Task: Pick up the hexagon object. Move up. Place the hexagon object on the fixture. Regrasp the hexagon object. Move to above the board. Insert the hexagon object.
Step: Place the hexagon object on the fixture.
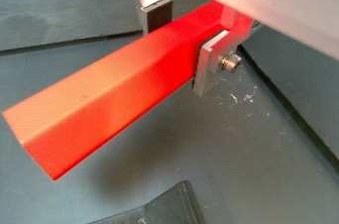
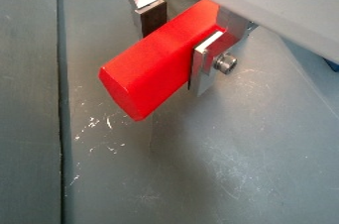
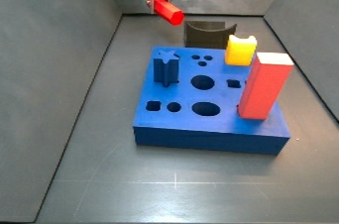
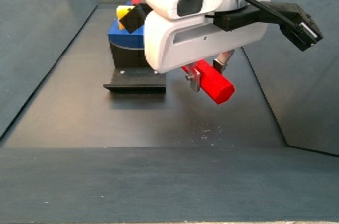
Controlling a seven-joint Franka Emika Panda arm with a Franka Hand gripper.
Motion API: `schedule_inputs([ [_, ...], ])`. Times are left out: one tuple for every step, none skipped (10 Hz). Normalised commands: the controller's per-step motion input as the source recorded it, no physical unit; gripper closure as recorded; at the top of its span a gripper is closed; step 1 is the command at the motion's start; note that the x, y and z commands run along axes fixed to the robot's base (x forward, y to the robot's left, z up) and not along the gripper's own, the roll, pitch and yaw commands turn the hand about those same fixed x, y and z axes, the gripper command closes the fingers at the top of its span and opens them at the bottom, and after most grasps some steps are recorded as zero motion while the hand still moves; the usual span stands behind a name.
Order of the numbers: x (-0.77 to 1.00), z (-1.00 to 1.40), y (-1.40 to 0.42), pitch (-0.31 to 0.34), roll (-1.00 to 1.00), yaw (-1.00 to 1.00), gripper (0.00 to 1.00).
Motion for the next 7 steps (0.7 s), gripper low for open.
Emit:
schedule_inputs([
  [0.01,1.0,0.0,-0.002,0.01,0.0,1.0],
  [0.0,1.0,0.0,0.017,0.01,0.0,1.0],
  [-0.01,1.0,0.0,0.031,0.01,-0.01,1.0],
  [-0.01,1.0,0.0,0.034,0.02,-0.01,1.0],
  [-0.01,1.0,0.0,0.04,0.03,-0.02,1.0],
  [-0.02,1.0,0.0,0.042,0.04,-0.02,1.0],
  [-0.02,1.0,0.01,0.05,0.05,-0.02,1.0],
])
